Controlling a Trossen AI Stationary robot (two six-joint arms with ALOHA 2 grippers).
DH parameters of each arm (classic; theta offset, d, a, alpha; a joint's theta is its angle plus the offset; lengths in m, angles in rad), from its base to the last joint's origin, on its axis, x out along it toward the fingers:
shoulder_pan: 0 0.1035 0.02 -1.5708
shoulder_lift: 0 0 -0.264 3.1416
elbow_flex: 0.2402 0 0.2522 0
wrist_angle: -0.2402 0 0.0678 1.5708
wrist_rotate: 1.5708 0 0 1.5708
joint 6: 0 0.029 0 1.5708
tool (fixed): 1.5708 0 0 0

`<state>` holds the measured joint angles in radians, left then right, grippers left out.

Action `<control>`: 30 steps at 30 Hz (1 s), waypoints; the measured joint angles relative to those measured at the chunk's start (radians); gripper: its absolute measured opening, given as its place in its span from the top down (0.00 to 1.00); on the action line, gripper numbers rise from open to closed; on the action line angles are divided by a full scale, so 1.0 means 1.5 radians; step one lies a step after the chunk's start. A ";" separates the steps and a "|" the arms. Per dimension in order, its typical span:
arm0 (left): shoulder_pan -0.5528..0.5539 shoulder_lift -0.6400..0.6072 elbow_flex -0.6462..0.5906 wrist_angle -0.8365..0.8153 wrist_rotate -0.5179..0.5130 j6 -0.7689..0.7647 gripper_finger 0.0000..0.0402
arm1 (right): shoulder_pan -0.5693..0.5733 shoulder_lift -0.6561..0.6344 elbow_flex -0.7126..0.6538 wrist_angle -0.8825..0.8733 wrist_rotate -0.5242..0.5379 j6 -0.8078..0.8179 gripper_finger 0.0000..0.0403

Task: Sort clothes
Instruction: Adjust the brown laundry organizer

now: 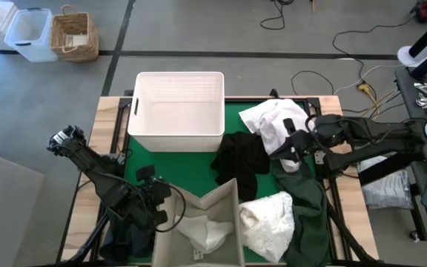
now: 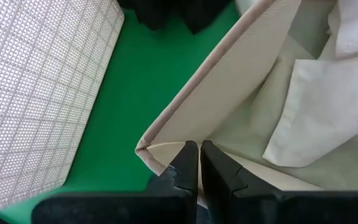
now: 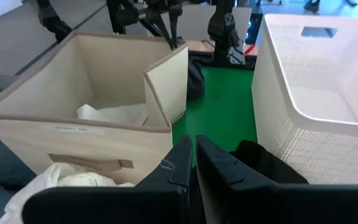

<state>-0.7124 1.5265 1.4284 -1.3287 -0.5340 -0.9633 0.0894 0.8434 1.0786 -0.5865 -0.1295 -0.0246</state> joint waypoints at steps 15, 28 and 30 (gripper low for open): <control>0.000 0.000 0.000 -0.020 0.001 -0.044 1.00 | 0.026 0.206 0.005 0.149 -0.043 -0.034 0.97; 0.000 0.000 0.000 -0.023 -0.004 -0.050 1.00 | 0.055 0.347 0.044 0.179 -0.074 -0.036 0.97; 0.000 0.000 0.000 -0.023 -0.004 -0.052 1.00 | 0.055 0.358 0.046 0.168 -0.072 -0.030 0.97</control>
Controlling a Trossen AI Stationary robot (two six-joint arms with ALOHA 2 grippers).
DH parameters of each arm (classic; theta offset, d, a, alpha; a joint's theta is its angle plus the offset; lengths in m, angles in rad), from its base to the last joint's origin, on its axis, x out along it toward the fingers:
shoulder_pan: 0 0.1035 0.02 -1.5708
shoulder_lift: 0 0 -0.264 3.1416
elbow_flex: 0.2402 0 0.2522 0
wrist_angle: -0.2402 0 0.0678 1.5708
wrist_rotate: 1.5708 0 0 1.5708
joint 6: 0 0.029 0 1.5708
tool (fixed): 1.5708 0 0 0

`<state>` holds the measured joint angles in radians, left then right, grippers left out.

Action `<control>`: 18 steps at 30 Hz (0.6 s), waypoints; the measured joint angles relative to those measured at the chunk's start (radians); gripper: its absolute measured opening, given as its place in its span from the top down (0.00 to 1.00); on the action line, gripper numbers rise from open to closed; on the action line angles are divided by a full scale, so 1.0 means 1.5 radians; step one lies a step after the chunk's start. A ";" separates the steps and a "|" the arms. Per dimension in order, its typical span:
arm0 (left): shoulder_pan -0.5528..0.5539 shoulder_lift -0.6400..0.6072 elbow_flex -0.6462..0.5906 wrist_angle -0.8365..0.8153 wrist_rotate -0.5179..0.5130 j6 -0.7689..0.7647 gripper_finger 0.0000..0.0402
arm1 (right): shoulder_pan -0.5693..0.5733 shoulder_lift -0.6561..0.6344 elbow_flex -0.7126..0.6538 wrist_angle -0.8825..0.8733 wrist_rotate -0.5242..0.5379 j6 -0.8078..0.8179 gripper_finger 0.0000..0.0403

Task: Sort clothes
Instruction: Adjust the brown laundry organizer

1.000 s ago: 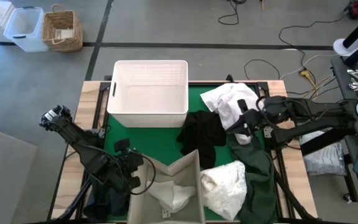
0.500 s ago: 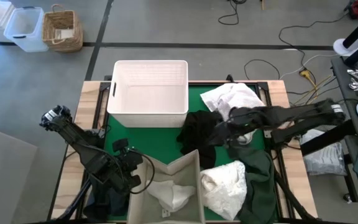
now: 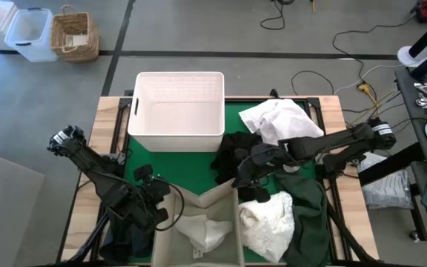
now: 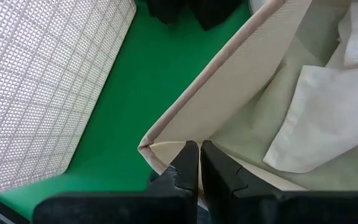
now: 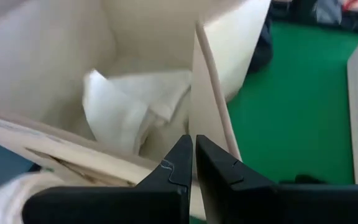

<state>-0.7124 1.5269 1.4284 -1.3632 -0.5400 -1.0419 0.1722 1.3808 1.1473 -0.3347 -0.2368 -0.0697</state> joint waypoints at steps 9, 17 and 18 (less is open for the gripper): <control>0.000 0.000 0.000 -0.025 0.026 -0.047 1.00 | 0.000 -0.008 0.005 -0.067 0.045 0.041 0.97; -0.006 0.000 0.017 -0.028 0.029 -0.048 1.00 | 0.000 -0.014 0.005 -0.096 0.059 0.059 0.97; -0.008 0.000 0.023 -0.028 0.020 -0.044 1.00 | 0.000 -0.014 0.005 -0.096 0.059 0.059 0.97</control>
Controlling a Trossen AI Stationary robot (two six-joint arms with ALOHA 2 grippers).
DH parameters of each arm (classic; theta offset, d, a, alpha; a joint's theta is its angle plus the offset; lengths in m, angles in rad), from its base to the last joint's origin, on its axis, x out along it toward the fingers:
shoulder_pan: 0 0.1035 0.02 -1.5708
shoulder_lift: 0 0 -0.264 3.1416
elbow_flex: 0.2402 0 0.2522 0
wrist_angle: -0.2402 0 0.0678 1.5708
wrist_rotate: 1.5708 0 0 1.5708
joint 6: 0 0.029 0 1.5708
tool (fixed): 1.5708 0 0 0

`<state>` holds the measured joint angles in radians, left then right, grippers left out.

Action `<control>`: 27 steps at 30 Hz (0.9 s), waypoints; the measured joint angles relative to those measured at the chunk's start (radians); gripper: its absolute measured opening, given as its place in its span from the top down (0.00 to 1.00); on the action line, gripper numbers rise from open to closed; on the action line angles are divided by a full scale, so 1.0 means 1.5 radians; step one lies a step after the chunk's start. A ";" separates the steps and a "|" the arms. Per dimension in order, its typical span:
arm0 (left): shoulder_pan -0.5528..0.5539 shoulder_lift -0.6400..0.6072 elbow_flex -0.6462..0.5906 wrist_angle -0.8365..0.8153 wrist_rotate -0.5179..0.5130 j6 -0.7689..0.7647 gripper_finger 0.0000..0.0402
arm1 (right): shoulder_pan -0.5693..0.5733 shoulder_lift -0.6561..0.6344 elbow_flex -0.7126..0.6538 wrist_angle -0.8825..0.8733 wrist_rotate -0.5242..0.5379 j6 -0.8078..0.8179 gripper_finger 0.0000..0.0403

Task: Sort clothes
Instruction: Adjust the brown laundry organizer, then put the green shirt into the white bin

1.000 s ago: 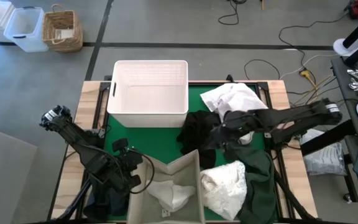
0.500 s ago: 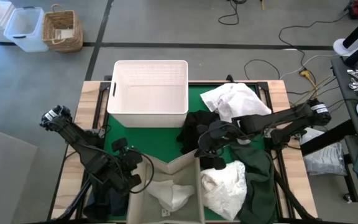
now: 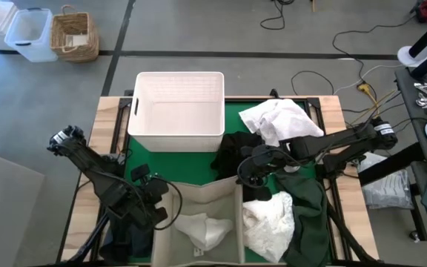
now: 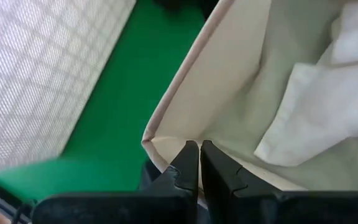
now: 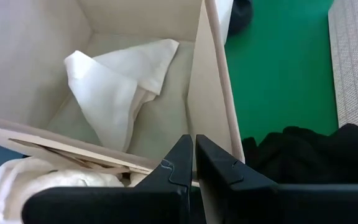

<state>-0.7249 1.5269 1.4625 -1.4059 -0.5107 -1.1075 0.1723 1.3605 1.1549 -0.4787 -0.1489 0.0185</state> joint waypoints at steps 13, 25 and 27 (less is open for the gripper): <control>-0.011 0.000 0.040 -0.001 -0.097 0.056 1.00 | 0.002 -0.015 0.001 0.026 0.003 -0.027 0.97; -0.011 -0.001 0.041 0.009 -0.236 0.191 1.00 | 0.004 -0.090 0.026 -0.023 0.005 -0.037 0.97; -0.010 -0.003 0.041 0.017 -0.273 0.226 1.00 | 0.004 -0.109 0.032 -0.047 0.020 -0.030 0.97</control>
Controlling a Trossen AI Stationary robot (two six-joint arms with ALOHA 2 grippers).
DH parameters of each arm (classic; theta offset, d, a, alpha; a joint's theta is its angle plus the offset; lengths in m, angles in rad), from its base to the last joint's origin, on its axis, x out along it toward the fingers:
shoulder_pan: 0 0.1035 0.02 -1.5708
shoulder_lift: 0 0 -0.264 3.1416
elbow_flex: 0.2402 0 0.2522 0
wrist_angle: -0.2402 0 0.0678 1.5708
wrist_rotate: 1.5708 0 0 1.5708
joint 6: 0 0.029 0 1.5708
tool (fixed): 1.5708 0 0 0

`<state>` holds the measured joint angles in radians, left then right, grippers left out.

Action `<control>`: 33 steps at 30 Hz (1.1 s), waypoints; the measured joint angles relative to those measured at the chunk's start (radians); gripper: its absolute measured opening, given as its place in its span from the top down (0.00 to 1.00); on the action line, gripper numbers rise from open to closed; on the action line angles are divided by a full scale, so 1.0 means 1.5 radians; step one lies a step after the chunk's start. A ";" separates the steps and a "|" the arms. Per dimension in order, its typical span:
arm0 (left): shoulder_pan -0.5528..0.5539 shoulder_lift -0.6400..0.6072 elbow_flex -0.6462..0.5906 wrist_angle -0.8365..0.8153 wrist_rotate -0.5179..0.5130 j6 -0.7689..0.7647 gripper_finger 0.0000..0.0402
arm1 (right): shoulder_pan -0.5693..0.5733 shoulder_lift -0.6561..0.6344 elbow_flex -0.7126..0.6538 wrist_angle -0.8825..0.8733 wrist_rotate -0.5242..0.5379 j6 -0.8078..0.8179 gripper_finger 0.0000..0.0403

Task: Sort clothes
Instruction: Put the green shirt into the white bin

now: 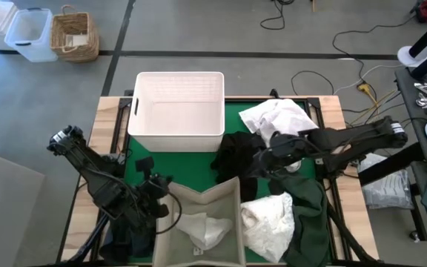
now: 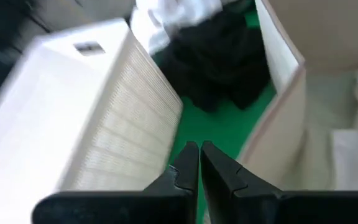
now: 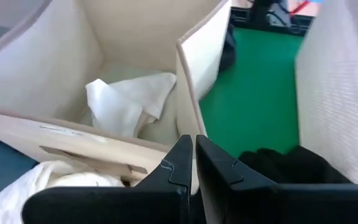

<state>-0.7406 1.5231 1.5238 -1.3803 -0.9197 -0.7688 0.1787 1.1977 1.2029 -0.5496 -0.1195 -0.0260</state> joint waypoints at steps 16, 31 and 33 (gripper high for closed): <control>0.022 -0.034 0.000 0.071 -0.093 0.201 1.00 | 0.000 -0.113 -0.035 -0.196 0.115 0.109 0.97; 0.087 -0.097 -0.127 0.312 0.091 0.434 1.00 | -0.002 -0.123 -0.091 -0.197 0.234 0.115 0.97; 0.096 -0.127 -0.163 0.375 0.096 0.471 1.00 | -0.002 -0.125 -0.091 -0.206 0.267 0.107 0.97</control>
<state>-0.5967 1.3323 1.2787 -0.8177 -0.7761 -0.0630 0.1764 1.0108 1.0660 -0.8588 0.2815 0.1338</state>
